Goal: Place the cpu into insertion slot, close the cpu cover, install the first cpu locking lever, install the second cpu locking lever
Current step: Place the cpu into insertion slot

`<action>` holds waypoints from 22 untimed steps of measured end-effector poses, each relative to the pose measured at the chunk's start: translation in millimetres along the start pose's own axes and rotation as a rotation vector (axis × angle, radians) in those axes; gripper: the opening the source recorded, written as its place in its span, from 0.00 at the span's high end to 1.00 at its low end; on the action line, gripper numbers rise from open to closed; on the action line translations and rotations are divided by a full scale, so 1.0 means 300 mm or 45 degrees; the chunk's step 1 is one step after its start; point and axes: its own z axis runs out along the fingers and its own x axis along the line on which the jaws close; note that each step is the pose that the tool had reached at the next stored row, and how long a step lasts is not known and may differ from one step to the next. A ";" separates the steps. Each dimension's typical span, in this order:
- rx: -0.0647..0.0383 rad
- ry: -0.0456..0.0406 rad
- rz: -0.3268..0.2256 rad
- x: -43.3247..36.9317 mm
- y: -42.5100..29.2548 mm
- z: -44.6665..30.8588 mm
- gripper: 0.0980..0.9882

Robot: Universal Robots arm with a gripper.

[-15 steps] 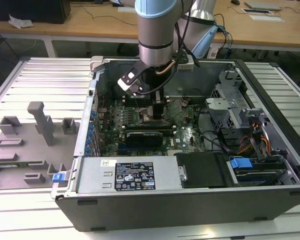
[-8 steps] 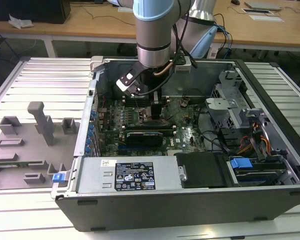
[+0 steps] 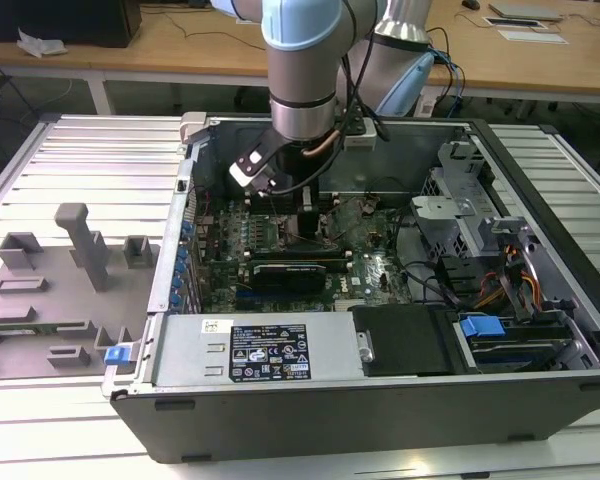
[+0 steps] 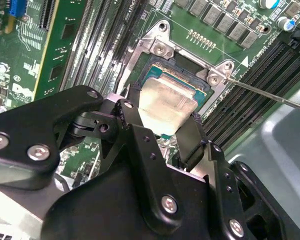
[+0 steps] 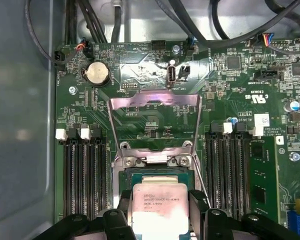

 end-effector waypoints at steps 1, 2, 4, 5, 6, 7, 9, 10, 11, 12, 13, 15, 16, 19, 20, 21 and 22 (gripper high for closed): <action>0.000 0.000 0.001 0.002 -0.001 0.005 0.51; 0.000 0.000 0.002 0.003 -0.001 0.009 0.51; 0.000 0.000 0.003 0.004 -0.002 0.015 0.51; 0.000 0.000 0.003 0.005 -0.002 0.017 0.51; 0.000 0.000 0.003 0.005 -0.002 0.019 0.51; 0.000 0.000 0.003 0.005 -0.003 0.022 0.51; 0.000 -0.001 0.003 0.005 -0.003 0.025 0.51; 0.000 -0.001 0.003 0.005 -0.003 0.025 0.51; 0.000 -0.001 0.003 0.005 -0.003 0.025 0.51; 0.000 0.000 0.003 0.005 -0.003 0.025 0.51; 0.000 0.000 0.003 0.005 -0.003 0.025 0.51; 0.000 0.000 0.003 0.005 -0.003 0.025 0.51; 0.000 0.000 0.003 0.005 -0.003 0.025 0.51; 0.000 0.000 0.003 0.005 -0.003 0.025 0.49; 0.000 0.000 0.003 0.005 -0.003 0.025 0.42; 0.000 0.000 0.003 0.005 -0.003 0.025 0.42; 0.000 0.000 0.003 0.005 -0.003 0.025 0.42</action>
